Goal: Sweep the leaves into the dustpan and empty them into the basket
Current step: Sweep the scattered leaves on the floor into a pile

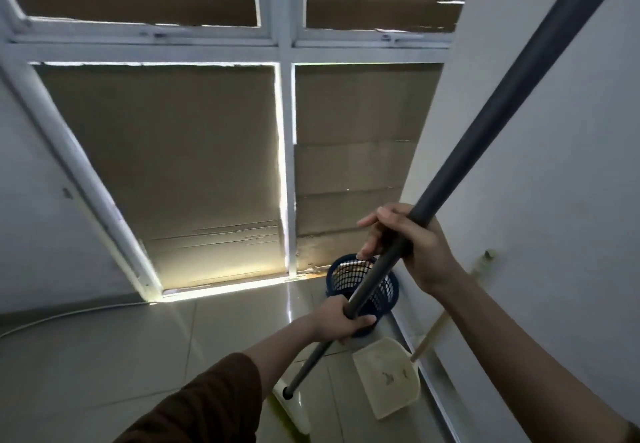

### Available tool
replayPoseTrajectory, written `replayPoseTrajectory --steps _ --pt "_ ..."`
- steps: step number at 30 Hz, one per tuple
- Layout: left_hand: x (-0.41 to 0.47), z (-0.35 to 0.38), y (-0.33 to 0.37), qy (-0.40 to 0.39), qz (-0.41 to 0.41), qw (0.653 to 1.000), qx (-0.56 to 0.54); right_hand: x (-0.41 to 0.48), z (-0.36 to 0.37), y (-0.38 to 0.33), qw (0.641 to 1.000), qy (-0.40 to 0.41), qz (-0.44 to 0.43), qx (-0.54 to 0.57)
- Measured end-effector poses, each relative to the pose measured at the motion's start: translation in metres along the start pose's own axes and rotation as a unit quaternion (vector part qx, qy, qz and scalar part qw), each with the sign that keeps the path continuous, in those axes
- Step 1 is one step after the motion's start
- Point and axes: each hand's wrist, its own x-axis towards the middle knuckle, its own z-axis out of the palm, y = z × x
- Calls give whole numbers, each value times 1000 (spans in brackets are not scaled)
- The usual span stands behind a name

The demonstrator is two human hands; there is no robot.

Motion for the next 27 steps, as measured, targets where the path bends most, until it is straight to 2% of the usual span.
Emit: replayPoseTrajectory --steps 8,16,23,27 --pt "-90 -36 -68 36 -77 996 17 15 85 -29 992 -94 6 78" --pt "-221 -84 -145 77 -126 988 -35 20 226 -8 975 -185 82 97" --pt "-330 -90 -204 225 -138 951 -162 3 347 22 961 -223 118 115" --pt "-394 -81 -238 342 -190 901 -187 -21 419 36 945 -266 141 129"
